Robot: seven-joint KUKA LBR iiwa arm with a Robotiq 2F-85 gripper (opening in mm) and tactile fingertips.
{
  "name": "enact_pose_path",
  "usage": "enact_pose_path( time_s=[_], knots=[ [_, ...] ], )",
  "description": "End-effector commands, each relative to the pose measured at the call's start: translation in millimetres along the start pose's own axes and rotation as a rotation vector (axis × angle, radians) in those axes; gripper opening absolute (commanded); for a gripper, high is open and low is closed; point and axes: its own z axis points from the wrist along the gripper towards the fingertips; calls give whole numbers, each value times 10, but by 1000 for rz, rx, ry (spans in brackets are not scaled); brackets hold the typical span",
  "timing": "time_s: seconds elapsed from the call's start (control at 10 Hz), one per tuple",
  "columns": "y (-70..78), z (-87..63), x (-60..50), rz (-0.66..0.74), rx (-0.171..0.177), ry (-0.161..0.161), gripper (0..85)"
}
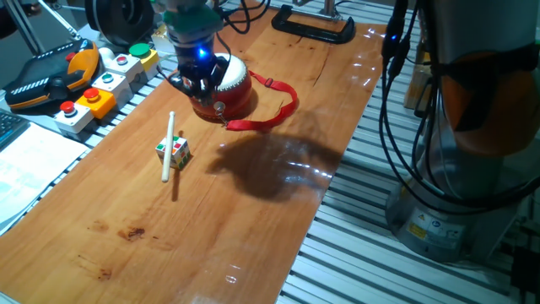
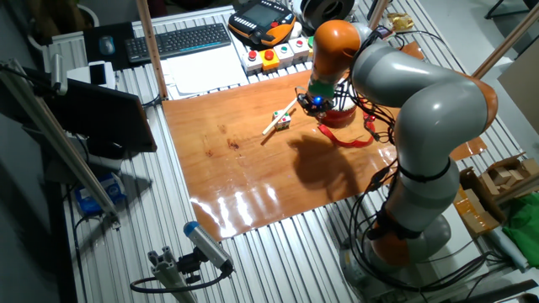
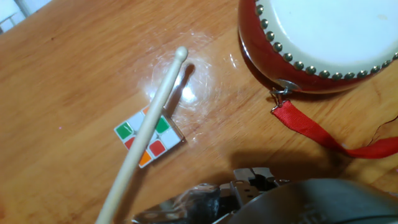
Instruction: Play the drum
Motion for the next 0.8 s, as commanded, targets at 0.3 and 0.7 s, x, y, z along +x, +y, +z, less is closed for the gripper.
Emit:
enact_pose_path(
  time_s=[0.3,0.7],
  knots=[
    [77,119,66,20,8,-7,7],
    [154,182,83,53,8,-5,7]
  ],
)
